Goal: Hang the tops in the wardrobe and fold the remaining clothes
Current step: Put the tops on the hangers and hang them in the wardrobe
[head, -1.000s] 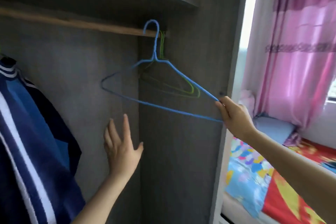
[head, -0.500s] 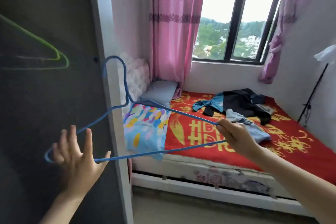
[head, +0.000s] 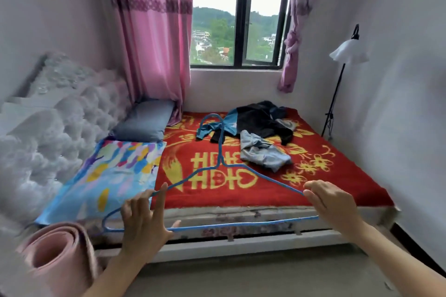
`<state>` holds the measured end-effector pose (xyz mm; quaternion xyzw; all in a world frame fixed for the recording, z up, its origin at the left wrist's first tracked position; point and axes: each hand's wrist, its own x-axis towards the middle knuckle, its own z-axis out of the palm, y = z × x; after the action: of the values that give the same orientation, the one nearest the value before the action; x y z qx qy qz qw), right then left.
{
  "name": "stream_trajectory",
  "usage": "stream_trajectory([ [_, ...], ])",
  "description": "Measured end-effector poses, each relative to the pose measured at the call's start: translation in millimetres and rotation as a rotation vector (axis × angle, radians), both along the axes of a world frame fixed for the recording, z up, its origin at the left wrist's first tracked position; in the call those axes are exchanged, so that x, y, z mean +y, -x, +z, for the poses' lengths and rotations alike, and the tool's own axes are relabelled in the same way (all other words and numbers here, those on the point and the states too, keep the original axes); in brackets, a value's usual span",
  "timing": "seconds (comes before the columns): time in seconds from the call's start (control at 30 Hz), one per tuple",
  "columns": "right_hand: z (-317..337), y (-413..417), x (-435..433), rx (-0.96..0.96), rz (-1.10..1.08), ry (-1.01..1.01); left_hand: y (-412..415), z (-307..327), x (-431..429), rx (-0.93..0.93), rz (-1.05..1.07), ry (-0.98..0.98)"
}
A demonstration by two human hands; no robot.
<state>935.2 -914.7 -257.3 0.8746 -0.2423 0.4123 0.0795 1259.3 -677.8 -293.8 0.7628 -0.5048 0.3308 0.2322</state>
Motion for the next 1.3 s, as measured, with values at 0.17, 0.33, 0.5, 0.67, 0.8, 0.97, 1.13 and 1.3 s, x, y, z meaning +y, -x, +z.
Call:
stream_trajectory([
  [0.17, -4.4, 8.9, -10.0, 0.005, -0.003, -0.356, 38.0, -19.1, -53.9, -0.060, -0.089, -0.104],
  [0.33, -2.1, -6.4, -10.1, 0.070, 0.080, -0.907, 58.7, -43.0, -100.0, -0.155, -0.249, -0.146],
  [0.5, 0.3, -28.9, -27.7, 0.017, 0.140, -1.442, 60.6, -64.3, -142.8, -0.157, -0.377, -0.245],
  [0.67, -8.1, -54.2, -73.0, 0.021, 0.036, -1.537, 40.1, -81.0, -196.6, -0.056, -0.420, -0.436],
  [0.8, -12.0, -85.7, -138.1, -0.004, -0.092, -1.537, 3.1, -89.5, -262.1, 0.003, -0.381, -0.639],
  [0.97, -21.3, -131.5, -243.1, -0.046, -0.194, -1.468, -63.8, -92.0, -347.4, 0.176, -0.381, -0.656],
  [1.13, -45.1, -152.3, -329.1, -0.144, -0.325, -1.427, -117.7, -103.2, -415.6, 0.275, -0.266, -0.608],
  [1.3, -71.4, -161.3, -394.6, -0.197, -0.450, -1.359, -140.3, -119.6, -470.9, 0.392, -0.170, -0.724],
])
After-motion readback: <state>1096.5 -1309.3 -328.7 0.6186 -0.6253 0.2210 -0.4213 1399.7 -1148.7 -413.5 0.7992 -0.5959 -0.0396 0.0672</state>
